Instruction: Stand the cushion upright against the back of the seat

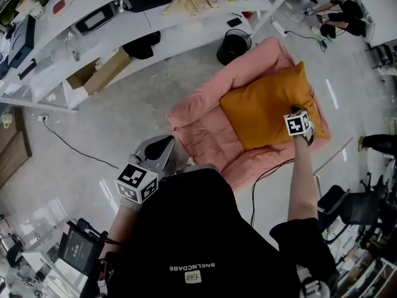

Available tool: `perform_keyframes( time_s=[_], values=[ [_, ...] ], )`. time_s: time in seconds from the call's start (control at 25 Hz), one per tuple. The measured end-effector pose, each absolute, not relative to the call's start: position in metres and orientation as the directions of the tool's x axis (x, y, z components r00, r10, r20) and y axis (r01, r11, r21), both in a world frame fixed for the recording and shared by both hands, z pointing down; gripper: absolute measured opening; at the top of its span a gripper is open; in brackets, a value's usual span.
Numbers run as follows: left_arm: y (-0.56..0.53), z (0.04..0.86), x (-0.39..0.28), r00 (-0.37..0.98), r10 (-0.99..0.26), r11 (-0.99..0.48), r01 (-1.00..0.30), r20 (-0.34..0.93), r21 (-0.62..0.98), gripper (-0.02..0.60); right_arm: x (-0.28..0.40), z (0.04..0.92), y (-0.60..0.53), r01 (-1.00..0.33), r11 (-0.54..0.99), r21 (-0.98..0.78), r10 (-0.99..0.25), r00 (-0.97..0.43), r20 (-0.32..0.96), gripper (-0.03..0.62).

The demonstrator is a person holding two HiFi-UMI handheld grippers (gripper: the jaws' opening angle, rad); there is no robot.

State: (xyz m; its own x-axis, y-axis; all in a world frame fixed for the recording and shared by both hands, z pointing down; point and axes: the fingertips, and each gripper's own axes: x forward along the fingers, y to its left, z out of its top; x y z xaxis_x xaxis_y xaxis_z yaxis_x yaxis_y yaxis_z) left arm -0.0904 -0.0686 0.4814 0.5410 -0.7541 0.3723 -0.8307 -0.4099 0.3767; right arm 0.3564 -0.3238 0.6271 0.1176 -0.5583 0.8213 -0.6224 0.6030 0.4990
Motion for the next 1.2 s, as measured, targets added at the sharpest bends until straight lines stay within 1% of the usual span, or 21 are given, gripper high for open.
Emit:
perform_keyframes(
  time_s=[0.12, 0.32, 0.36, 0.44, 0.48, 0.6, 0.68, 0.72, 0.84, 1.04, 1.12, 1.2],
  values=[
    [-0.069, 0.482, -0.089, 0.544, -0.75, -0.414, -0.829, 0.375, 0.375, 0.012, 0.359, 0.635, -0.326, -0.636, 0.582, 0.507, -0.573, 0.122, 0.81, 0.026],
    [-0.069, 0.484, -0.086, 0.565, -0.734, -0.437, -0.818, 0.377, 0.374, 0.013, 0.357, 0.633, -0.325, -0.664, 0.547, 0.51, -0.583, 0.135, 0.801, 0.062],
    [-0.069, 0.484, -0.086, 0.571, -0.73, -0.444, -0.814, 0.374, 0.375, 0.013, 0.357, 0.632, -0.322, -0.674, 0.543, 0.501, -0.581, 0.129, 0.804, 0.079],
    [-0.071, 0.484, -0.086, 0.582, -0.725, -0.456, -0.806, 0.369, 0.377, 0.014, 0.351, 0.631, -0.317, -0.695, 0.545, 0.469, -0.57, 0.103, 0.815, 0.151],
    [-0.072, 0.483, -0.086, 0.588, -0.721, -0.463, -0.803, 0.366, 0.376, 0.013, 0.348, 0.631, -0.315, -0.701, 0.549, 0.456, -0.566, 0.089, 0.82, 0.174],
    [-0.073, 0.483, -0.079, 0.612, -0.705, -0.492, -0.786, 0.358, 0.374, 0.014, 0.339, 0.624, -0.308, -0.715, 0.552, 0.429, -0.566, 0.056, 0.822, 0.215],
    [-0.074, 0.481, -0.069, 0.634, -0.688, -0.517, -0.769, 0.352, 0.376, 0.014, 0.342, 0.614, -0.303, -0.736, 0.536, 0.414, -0.58, 0.036, 0.814, 0.257],
    [-0.074, 0.48, -0.064, 0.645, -0.679, -0.528, -0.761, 0.351, 0.376, 0.014, 0.347, 0.609, -0.302, -0.751, 0.521, 0.406, -0.589, 0.028, 0.808, 0.268],
    [-0.076, 0.477, -0.051, 0.665, -0.658, -0.559, -0.745, 0.352, 0.363, 0.014, 0.376, 0.592, -0.3, -0.813, 0.447, 0.374, -0.61, 0.029, 0.792, 0.315],
    [-0.078, 0.475, -0.043, 0.677, -0.642, -0.579, -0.736, 0.359, 0.351, 0.014, 0.443, 0.584, -0.284, -0.92, 0.25, 0.302, -0.624, 0.085, 0.777, 0.392],
    [-0.078, 0.474, -0.043, 0.674, -0.645, -0.575, -0.738, 0.36, 0.353, 0.012, 0.467, 0.584, -0.273, -0.942, 0.174, 0.286, -0.62, 0.121, 0.776, 0.405],
    [-0.08, 0.473, -0.041, 0.674, -0.646, -0.576, -0.738, 0.357, 0.351, 0.014, 0.484, 0.589, -0.264, -0.952, 0.137, 0.273, -0.604, 0.138, 0.785, 0.407]
  ],
)
